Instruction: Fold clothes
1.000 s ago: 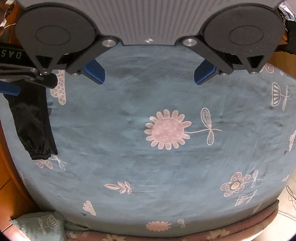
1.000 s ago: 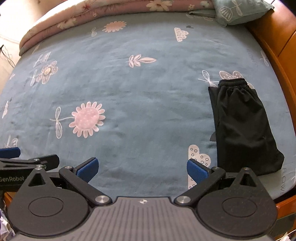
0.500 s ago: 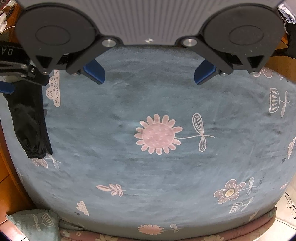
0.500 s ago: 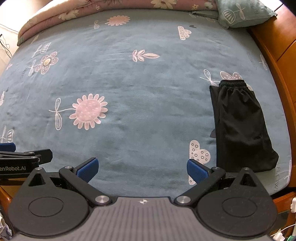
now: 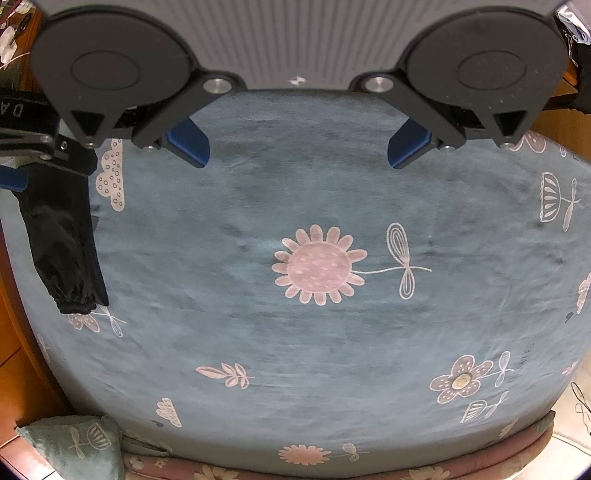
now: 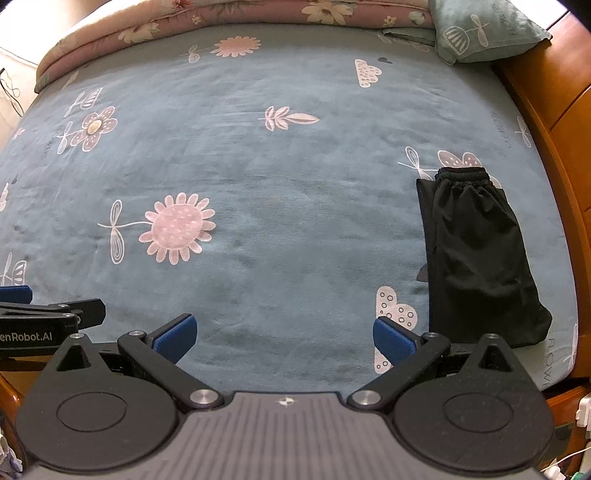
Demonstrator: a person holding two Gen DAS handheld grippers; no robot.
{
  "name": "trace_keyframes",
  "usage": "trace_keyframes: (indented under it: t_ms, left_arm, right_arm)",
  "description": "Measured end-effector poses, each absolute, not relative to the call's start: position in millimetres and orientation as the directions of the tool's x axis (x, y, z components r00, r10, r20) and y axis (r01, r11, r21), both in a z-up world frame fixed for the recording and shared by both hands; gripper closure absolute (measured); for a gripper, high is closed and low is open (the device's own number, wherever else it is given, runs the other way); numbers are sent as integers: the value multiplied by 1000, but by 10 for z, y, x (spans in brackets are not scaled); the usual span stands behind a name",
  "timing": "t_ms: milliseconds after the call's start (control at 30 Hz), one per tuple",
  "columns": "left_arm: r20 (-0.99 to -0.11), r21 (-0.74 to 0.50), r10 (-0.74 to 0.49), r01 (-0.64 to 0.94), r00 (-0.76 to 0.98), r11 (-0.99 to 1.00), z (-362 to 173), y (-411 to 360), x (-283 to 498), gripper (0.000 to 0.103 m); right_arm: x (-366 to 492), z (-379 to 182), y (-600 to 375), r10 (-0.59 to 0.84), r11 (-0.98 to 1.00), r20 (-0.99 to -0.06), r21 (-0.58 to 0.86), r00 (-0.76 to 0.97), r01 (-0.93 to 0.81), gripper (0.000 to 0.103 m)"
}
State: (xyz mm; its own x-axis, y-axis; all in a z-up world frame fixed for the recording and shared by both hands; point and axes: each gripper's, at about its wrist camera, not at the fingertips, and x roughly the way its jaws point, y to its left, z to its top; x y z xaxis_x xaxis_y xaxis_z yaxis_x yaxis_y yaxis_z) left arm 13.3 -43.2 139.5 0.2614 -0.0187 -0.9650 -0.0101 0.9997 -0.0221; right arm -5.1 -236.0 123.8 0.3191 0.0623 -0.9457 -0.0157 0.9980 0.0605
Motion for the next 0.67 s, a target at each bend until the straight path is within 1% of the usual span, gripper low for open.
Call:
trace_keyframes:
  t_ms: [667]
  left_arm:
    - [-961,-17,-12,-16,275,1000,1415,-460,94,1]
  right_arm:
    - [-21,1243,-2368,59,998,-944,63,326,2,0]
